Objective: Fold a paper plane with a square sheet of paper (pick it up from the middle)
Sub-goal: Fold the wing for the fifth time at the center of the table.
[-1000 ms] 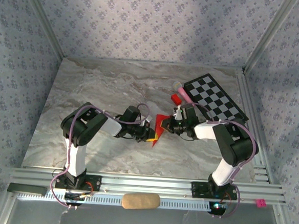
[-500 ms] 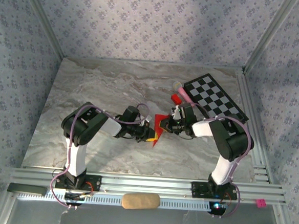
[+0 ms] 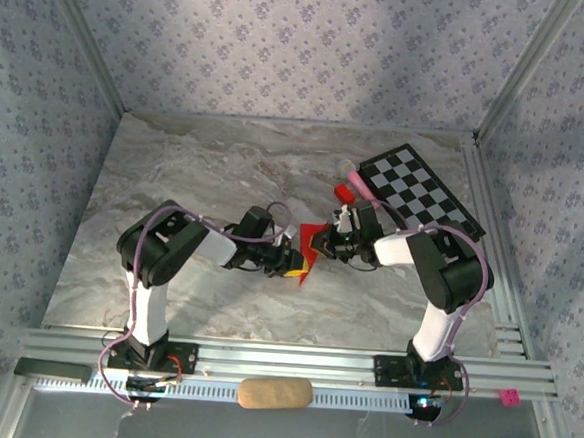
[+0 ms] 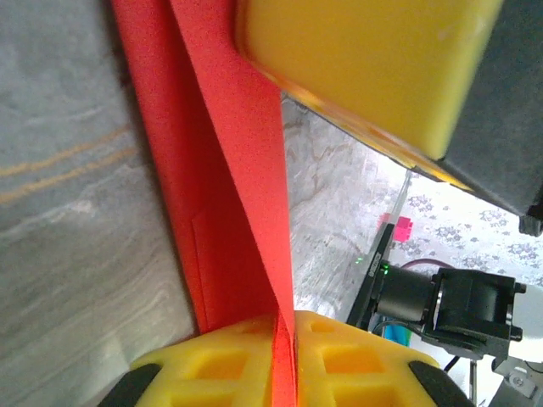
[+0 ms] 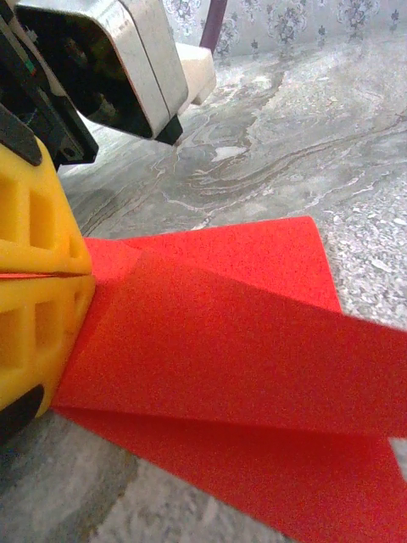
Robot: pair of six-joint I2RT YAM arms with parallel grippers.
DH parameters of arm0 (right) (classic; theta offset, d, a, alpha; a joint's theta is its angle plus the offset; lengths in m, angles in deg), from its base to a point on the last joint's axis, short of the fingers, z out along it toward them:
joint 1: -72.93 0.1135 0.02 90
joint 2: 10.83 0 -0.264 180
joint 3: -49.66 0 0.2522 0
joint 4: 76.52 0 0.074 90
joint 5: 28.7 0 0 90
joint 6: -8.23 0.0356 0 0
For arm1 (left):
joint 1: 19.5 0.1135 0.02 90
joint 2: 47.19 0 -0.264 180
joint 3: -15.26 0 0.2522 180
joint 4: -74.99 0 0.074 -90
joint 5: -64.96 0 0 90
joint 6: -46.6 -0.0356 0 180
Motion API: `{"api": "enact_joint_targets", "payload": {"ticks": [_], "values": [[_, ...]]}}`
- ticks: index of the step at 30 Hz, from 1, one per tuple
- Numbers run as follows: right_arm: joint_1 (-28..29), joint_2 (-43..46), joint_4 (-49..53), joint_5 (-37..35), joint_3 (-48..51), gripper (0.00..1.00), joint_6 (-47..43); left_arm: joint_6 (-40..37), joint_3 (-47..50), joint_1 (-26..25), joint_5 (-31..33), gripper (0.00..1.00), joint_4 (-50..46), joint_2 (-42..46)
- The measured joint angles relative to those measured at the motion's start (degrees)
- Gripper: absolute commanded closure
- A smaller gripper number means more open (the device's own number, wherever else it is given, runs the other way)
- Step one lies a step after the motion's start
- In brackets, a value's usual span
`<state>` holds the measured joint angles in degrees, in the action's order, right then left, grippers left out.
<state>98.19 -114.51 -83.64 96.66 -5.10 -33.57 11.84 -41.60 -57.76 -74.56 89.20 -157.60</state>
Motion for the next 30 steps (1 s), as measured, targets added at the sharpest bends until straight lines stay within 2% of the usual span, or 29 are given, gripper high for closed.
{"api": "enact_joint_targets", "payload": {"ticks": [8,17,30], "values": [[0.17,0.02,0.59,-0.37,-0.2,0.9,-0.02,-4.92,-1.75,-0.52,1.99,0.97,-7.48,0.94],[0.37,0.02,1.29,-0.63,-0.48,0.9,-0.04,-7.39,-2.14,-0.76,2.89,0.9,-10.64,2.01],[0.66,0.07,2.67,-1.29,-1.07,0.9,-0.04,-10.47,-2.1,-0.92,3.28,0.97,-16.09,3.85]]}}
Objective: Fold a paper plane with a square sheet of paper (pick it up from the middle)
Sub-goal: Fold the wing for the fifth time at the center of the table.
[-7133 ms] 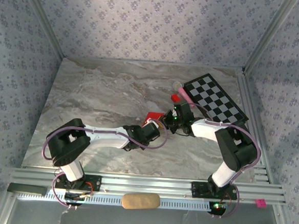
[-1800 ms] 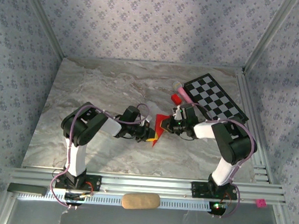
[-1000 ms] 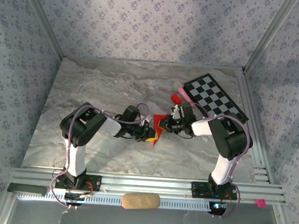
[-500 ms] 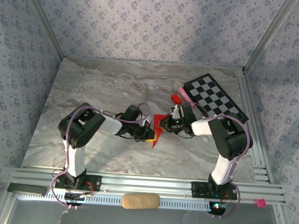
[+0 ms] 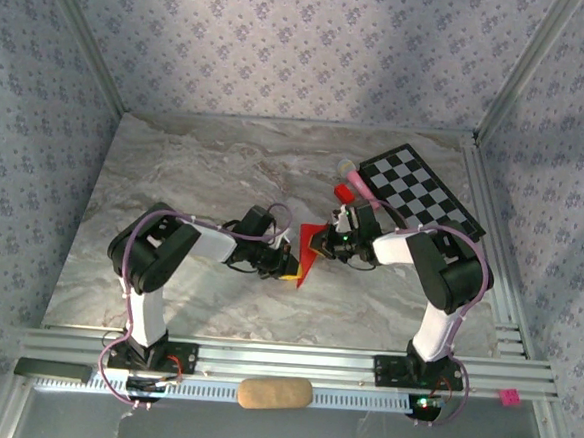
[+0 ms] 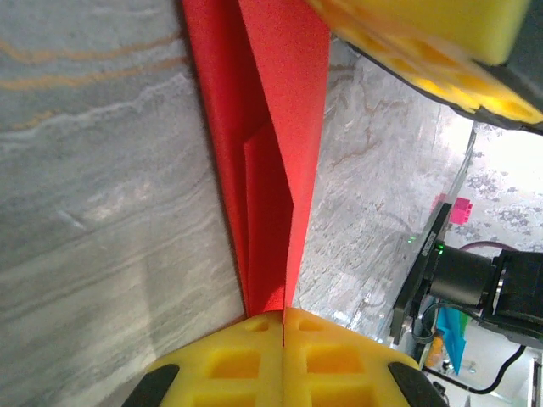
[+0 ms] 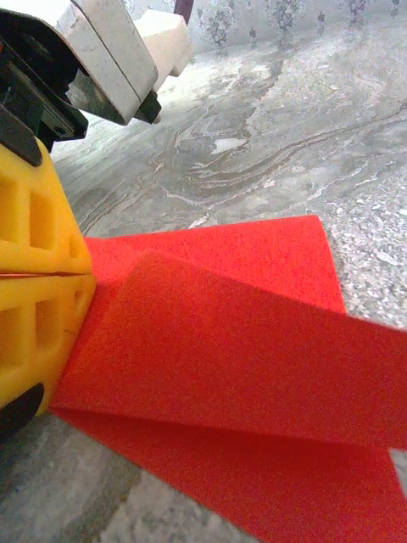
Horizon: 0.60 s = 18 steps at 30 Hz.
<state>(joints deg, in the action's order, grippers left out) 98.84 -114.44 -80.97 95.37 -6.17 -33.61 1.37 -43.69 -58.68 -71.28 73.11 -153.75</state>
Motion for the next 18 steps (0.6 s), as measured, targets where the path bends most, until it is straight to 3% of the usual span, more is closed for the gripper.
{"api": "enact_joint_targets", "payload": {"ticks": [18], "values": [[0.28,0.0,1.57,-0.44,-0.7,0.9,-0.22,-1.88,-1.11,-1.16,0.42,1.0,-1.86,0.35]]}}
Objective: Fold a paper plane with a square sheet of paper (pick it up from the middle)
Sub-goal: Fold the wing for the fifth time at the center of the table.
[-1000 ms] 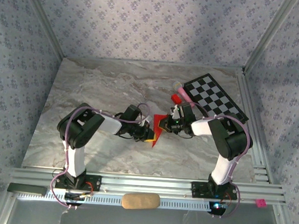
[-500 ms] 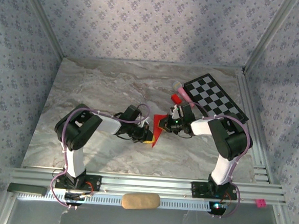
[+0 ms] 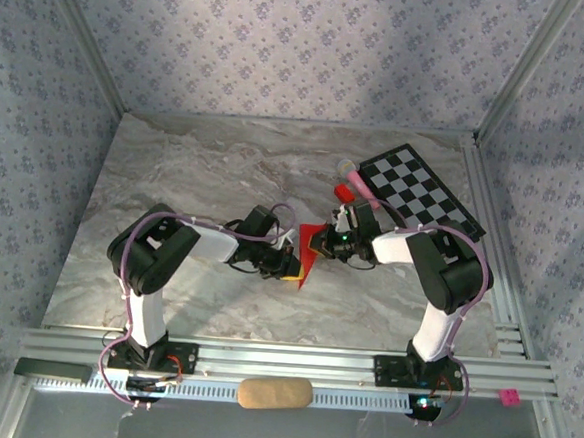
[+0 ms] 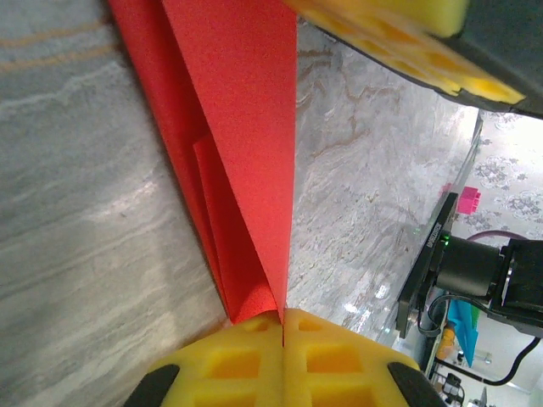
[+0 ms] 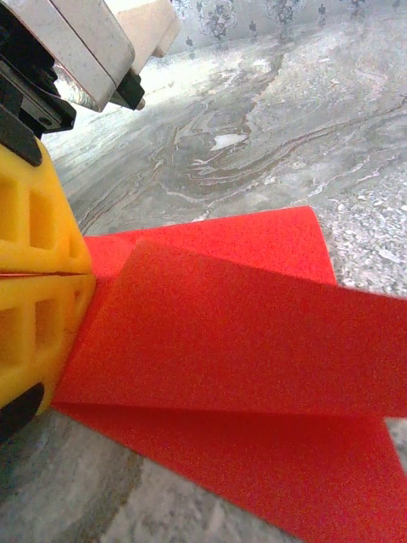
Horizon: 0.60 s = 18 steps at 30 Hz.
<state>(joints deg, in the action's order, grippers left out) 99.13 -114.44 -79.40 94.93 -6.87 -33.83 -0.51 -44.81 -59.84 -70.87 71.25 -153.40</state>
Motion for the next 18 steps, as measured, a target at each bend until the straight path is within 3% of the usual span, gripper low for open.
{"api": "enact_joint_targets", "payload": {"ticks": [18], "values": [[0.33,0.0,1.88,-0.81,-0.85,0.91,-0.68,-1.92,-0.72,-0.83,-0.24,0.92,-1.07,-1.18]]}}
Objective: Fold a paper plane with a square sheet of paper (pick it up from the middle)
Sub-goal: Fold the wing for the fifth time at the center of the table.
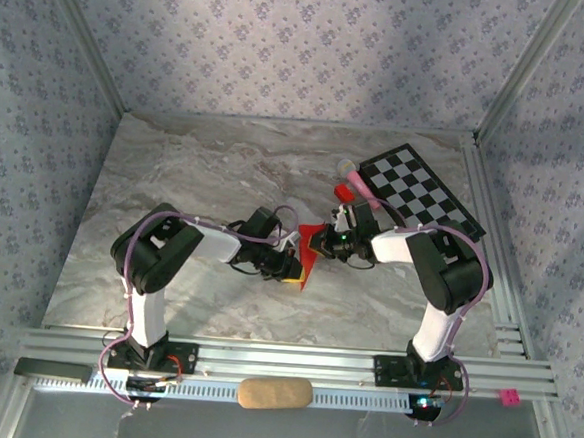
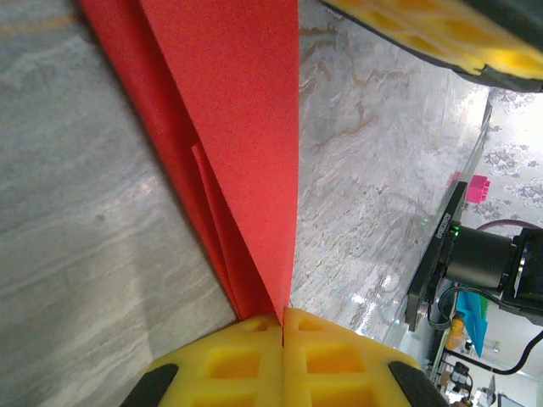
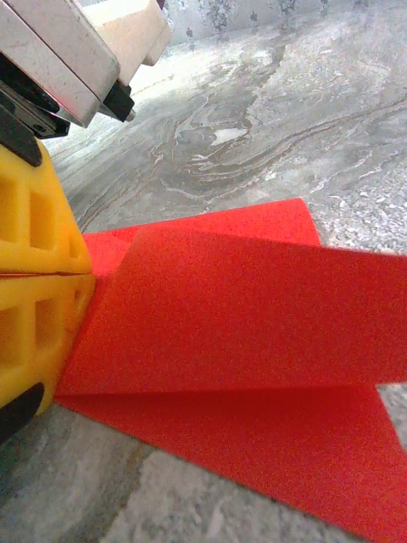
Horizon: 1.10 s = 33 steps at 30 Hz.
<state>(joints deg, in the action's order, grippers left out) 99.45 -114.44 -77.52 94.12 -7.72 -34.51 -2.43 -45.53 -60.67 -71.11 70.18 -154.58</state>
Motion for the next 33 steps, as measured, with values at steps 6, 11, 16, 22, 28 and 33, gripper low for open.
{"api": "enact_joint_targets", "payload": {"ticks": [6,11,16,22,28,33], "values": [[0.04,0.02,0.44,-0.04,-0.17,0.91,-0.22,-0.9,-0.15,-0.11,0.09,0.98,-0.48,0.02],[0.04,0.02,0.46,-0.13,-0.2,0.91,-0.22,-1.64,-0.35,-0.22,0.04,0.94,-1.49,0.02],[0.04,0.09,0.63,-0.44,-0.2,0.91,-0.22,-2.23,-0.61,-0.22,-0.04,0.89,-2.21,0.09],[0.09,0.11,0.63,-0.48,-0.2,0.91,-0.22,-3.19,-0.66,-0.59,-0.55,0.99,-3.69,0.26],[0.11,0.11,0.66,-0.5,-0.2,0.91,-0.22,-3.5,-0.68,-0.66,-0.81,0.97,-4.37,0.26],[0.15,0.11,0.66,-0.59,-0.2,0.91,-0.22,-3.61,-0.55,-0.68,-0.87,0.86,-4.48,0.57]]}}
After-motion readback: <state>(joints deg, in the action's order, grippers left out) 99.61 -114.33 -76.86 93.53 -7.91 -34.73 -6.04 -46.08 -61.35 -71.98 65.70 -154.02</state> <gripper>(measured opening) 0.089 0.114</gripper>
